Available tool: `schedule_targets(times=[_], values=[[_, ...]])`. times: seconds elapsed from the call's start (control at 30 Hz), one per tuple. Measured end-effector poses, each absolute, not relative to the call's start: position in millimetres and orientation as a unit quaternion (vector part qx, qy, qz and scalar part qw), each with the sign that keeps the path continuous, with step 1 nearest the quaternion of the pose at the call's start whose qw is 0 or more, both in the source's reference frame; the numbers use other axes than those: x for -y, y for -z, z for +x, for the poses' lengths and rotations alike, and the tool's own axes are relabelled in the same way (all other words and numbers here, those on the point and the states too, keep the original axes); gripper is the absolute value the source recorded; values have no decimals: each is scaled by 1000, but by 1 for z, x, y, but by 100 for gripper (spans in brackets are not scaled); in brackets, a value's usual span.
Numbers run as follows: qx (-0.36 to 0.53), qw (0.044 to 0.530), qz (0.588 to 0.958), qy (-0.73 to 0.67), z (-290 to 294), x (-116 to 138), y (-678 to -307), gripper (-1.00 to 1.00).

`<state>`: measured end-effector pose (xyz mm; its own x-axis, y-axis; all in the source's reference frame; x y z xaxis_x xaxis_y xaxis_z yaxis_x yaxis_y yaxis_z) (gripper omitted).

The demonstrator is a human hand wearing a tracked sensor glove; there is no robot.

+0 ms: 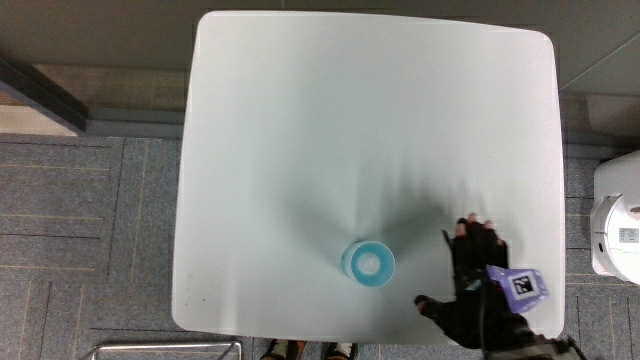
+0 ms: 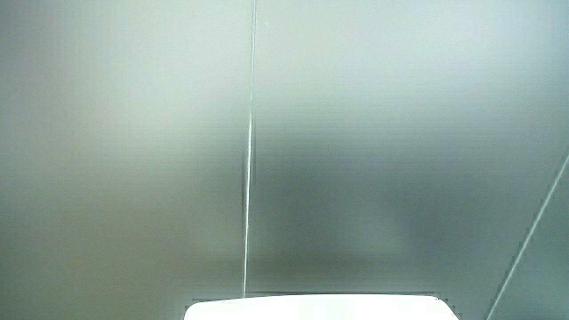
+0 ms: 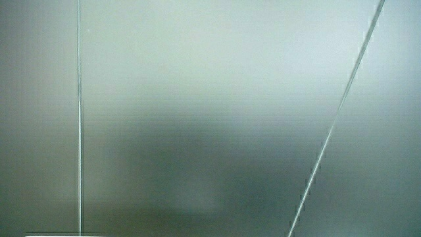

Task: Pick cleaning spray

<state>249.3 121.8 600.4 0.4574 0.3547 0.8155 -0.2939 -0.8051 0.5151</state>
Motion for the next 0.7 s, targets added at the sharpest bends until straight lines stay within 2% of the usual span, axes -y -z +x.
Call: schedule_targets(times=[0.03, 0.1, 0.17, 0.5, 0.53, 0.57, 0.67, 0.7], values=[[-22, 321, 790, -521, 244, -120, -599, 0], [22, 294, 757, -583, 234, -116, -600, 0], [26, 296, 768, -567, 231, -115, -607, 0], [55, 305, 630, -712, 204, -114, -619, 0], [36, 336, 647, -684, 202, -114, -611, 0], [35, 318, 626, -711, 200, -115, -612, 0], [35, 311, 627, -714, 196, -113, -608, 0], [34, 309, 627, -714, 195, -113, -607, 6]])
